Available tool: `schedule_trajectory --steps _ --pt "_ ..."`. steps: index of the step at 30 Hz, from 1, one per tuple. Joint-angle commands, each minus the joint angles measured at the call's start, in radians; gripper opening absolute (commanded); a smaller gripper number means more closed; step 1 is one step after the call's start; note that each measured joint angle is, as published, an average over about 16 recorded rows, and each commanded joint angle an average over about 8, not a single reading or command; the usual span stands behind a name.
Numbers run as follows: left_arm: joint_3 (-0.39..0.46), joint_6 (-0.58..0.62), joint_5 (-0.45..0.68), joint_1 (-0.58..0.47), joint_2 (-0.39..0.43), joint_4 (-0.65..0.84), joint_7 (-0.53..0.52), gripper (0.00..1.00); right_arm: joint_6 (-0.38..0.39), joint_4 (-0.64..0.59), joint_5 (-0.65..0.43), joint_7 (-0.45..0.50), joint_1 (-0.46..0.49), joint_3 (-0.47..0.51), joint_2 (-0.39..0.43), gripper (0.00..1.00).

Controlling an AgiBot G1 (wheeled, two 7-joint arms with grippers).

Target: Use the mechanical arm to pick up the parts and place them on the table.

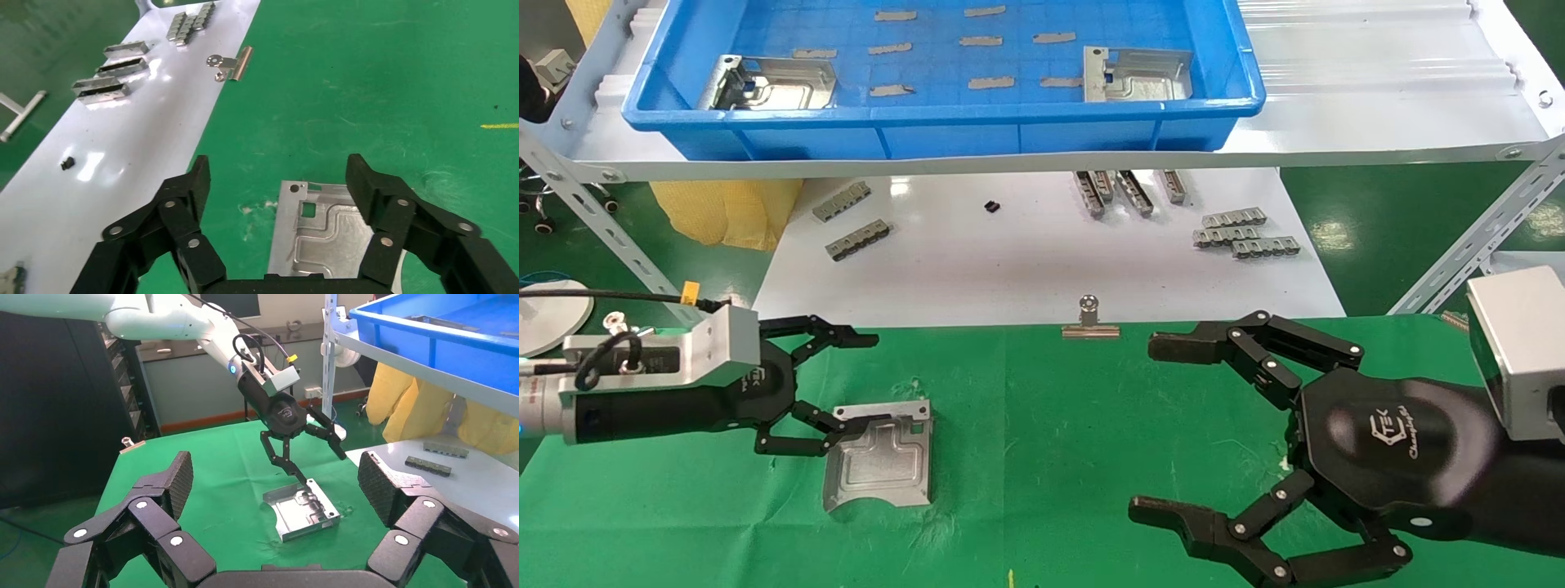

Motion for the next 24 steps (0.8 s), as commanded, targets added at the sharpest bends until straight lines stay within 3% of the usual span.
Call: schedule_trajectory --steps 1,24 --pt "0.003 0.001 0.004 -0.004 0.001 0.003 0.007 1.0 0.0 0.0 0.0 0.0 0.0 0.0 0.0 1.0" --pt "-0.18 -0.033 -0.097 0.191 -0.106 -0.403 -0.278 1.0 0.0 0.0 0.0 0.0 0.0 0.0 0.0 1.0"
